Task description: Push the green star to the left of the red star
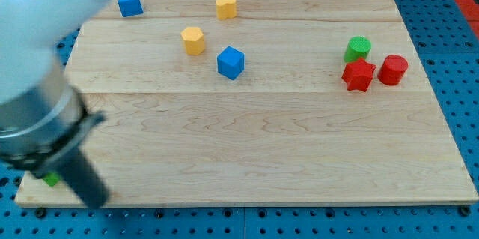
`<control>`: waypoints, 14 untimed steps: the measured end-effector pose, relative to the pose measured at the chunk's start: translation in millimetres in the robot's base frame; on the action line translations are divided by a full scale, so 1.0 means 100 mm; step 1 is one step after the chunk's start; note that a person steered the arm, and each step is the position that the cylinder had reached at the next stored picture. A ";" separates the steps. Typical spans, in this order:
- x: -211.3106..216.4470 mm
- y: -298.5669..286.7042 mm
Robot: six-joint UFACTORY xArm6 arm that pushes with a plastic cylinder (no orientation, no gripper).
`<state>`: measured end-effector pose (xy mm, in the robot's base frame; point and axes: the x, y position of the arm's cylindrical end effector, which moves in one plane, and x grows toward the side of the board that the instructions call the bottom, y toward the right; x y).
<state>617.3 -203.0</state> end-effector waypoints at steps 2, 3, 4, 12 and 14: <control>-0.52 -0.57; -0.93 -0.19; -0.69 -0.74; -1.21 0.64; -1.27 2.69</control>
<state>490.2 65.9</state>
